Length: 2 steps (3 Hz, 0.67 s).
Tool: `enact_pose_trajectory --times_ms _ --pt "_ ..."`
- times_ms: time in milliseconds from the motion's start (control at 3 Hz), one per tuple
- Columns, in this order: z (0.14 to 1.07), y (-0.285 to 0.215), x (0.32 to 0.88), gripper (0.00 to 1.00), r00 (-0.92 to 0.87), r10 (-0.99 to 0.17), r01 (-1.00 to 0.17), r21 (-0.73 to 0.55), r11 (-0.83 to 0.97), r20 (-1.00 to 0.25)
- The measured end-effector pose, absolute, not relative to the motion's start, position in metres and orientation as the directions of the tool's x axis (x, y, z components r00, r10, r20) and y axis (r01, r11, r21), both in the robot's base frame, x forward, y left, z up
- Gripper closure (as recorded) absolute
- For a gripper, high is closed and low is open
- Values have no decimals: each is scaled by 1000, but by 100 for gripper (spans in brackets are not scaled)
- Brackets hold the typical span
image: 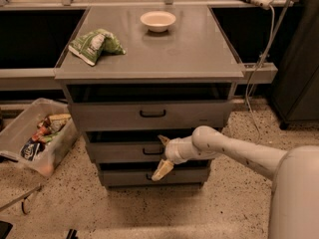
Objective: Open middle drawer
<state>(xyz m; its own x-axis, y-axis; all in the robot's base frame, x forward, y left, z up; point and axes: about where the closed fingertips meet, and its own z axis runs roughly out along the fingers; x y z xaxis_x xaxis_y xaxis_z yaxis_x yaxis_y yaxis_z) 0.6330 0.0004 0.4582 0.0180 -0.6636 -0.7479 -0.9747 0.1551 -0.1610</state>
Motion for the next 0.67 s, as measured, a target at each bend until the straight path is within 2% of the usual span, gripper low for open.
enact_pose_trajectory --times_ms 667 --pt "443 -5 655 0 10 -679 -969 -174 173 -734"
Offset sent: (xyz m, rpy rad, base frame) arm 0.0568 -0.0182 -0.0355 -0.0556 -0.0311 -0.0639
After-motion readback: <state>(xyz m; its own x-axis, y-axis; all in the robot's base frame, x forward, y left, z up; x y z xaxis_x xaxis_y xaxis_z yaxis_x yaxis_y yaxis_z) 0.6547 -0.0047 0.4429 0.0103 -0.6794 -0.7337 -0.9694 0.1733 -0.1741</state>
